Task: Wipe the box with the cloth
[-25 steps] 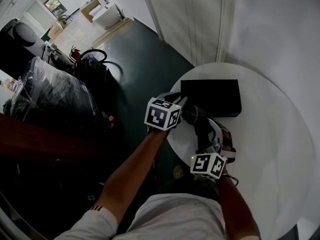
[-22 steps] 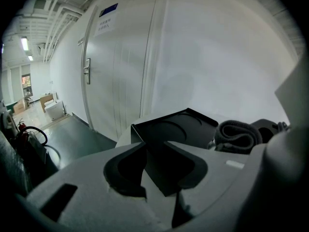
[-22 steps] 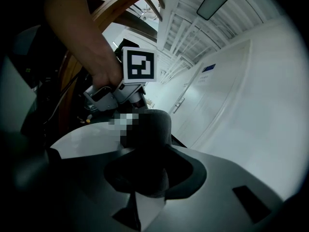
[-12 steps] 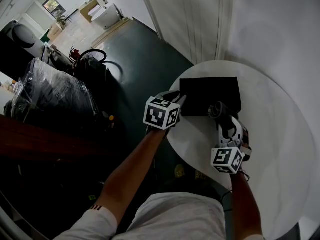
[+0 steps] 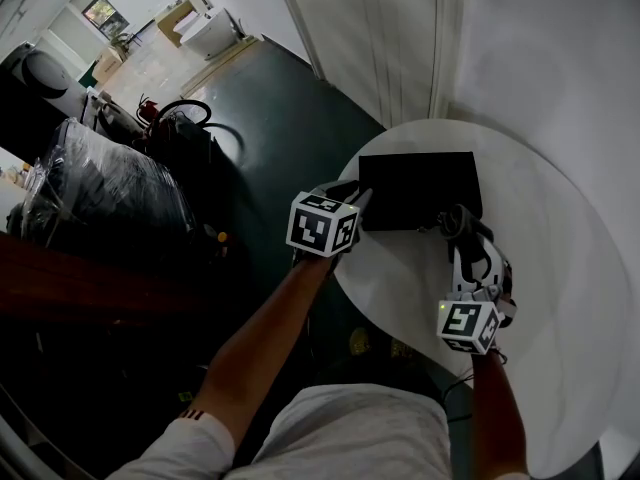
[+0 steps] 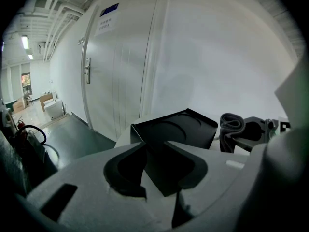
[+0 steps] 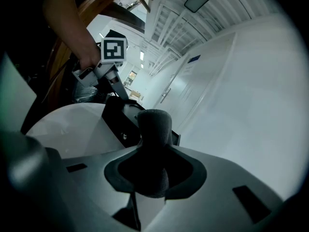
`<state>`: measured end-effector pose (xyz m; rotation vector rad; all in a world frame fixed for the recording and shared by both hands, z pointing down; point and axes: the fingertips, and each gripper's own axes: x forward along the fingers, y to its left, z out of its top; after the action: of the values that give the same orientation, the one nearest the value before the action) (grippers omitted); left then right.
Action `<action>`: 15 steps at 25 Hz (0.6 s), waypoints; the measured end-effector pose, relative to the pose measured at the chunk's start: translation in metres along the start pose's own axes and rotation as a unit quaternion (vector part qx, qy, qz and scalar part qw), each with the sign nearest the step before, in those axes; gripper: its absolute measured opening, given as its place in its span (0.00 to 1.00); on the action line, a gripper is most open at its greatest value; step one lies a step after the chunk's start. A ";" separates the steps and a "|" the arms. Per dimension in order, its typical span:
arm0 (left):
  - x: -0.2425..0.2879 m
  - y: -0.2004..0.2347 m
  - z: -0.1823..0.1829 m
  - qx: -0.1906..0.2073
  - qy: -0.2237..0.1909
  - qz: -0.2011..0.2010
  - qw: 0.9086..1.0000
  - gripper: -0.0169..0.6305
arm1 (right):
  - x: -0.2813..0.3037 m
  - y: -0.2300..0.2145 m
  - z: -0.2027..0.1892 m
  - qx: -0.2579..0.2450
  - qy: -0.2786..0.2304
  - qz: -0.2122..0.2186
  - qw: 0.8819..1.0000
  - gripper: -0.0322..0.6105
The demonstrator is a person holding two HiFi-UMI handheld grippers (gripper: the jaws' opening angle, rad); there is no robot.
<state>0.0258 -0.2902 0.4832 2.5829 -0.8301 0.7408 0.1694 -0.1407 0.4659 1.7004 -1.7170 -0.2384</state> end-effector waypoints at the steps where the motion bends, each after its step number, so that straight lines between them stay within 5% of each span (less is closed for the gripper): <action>1: 0.000 0.000 0.000 -0.002 0.000 -0.001 1.000 0.21 | -0.002 0.007 0.008 -0.006 -0.009 0.006 1.000 0.20; 7: 0.000 0.001 -0.001 -0.013 0.002 -0.010 1.000 0.21 | 0.002 0.079 0.064 -0.078 -0.060 0.073 0.992 0.20; 15: 0.000 0.001 -0.001 -0.019 -0.002 -0.011 1.000 0.21 | 0.034 0.142 0.070 -0.169 -0.028 0.116 0.978 0.20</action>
<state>0.0249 -0.2909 0.4842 2.5573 -0.8067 0.7062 0.0176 -0.1782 0.5083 1.2472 -1.7810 -0.4468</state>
